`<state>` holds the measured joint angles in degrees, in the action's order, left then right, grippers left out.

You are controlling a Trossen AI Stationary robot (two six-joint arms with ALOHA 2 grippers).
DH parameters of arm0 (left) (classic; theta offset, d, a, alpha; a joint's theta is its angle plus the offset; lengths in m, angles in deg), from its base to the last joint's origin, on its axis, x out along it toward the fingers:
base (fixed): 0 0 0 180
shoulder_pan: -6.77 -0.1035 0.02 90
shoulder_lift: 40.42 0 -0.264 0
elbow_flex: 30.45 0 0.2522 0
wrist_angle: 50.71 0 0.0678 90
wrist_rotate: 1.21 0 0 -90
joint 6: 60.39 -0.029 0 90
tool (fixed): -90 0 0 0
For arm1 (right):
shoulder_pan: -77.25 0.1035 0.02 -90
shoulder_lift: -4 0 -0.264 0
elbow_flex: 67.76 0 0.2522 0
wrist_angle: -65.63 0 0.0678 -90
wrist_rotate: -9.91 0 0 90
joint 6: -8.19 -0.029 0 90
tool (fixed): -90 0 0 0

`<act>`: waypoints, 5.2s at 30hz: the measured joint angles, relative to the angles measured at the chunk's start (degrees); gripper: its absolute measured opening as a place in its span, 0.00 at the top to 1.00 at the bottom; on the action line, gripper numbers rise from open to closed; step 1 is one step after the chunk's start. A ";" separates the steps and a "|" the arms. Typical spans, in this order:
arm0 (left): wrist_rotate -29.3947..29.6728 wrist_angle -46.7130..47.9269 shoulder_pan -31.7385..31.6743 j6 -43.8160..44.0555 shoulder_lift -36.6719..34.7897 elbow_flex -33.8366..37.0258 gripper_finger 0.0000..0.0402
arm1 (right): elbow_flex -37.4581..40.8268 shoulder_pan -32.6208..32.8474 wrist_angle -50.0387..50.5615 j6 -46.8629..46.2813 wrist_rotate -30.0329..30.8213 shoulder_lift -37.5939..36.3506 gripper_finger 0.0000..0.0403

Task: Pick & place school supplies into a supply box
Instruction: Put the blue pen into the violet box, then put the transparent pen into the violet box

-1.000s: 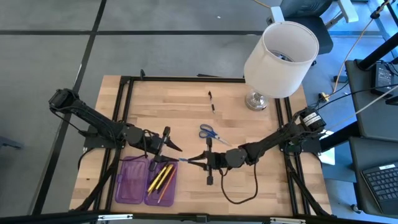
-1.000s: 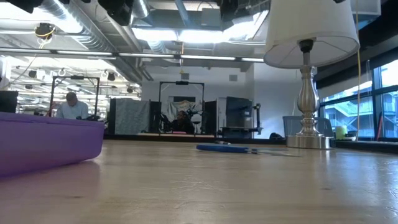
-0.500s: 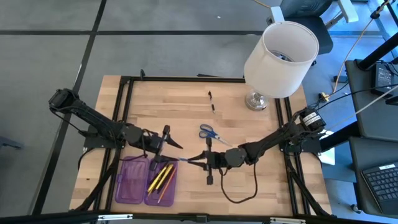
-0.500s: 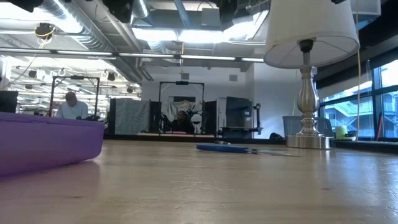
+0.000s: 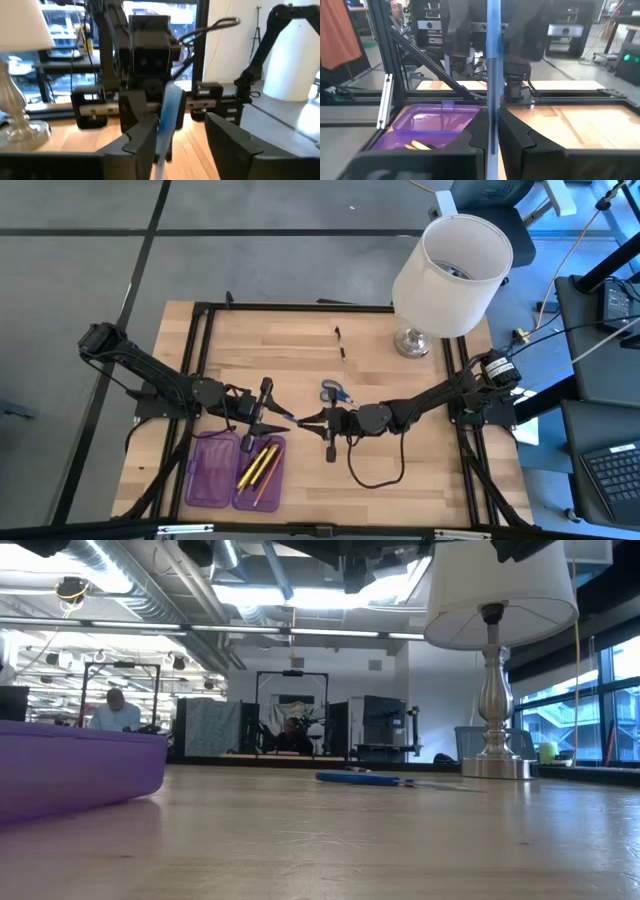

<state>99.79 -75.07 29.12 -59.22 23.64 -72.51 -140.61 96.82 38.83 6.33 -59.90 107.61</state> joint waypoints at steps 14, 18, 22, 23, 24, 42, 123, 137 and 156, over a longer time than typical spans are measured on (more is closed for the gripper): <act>1.25 -2.50 -0.04 -4.52 0.00 0.00 0.94 | 0.00 -0.12 0.16 -0.75 -0.64 0.00 0.92; 2.03 -2.38 0.01 -4.50 0.00 0.00 0.96 | 0.00 -0.12 0.24 -0.75 -1.93 0.00 0.92; 2.10 -1.65 0.00 -4.21 0.00 -0.02 0.95 | -0.02 -0.19 1.52 -0.43 -3.45 -0.02 0.87; 2.16 -1.12 0.02 -3.79 0.01 -0.02 0.95 | -0.04 -0.19 2.86 -0.68 -3.90 -0.07 0.84; 2.14 -0.63 0.00 -3.36 0.02 -0.02 0.95 | -0.04 -0.17 4.30 -1.03 -4.02 -0.07 0.81; -14.72 34.35 0.66 45.00 -0.30 -0.07 0.95 | -0.04 -6.15 28.25 -12.91 -4.36 -0.17 0.56; -3.24 39.66 -6.77 17.07 -9.86 -0.02 0.80 | -0.01 -26.98 40.32 -30.98 14.91 0.75 0.56; -3.06 39.65 -6.78 11.54 -9.84 -0.02 0.81 | -0.07 -30.41 37.36 -39.96 13.20 9.63 0.56; -3.15 41.44 -6.78 11.54 -9.81 -0.02 0.81 | -0.09 -30.30 32.56 -36.81 13.07 9.64 0.56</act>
<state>96.64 -33.63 22.35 -47.68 13.82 -72.53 -140.70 66.52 71.39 -30.48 -46.83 117.25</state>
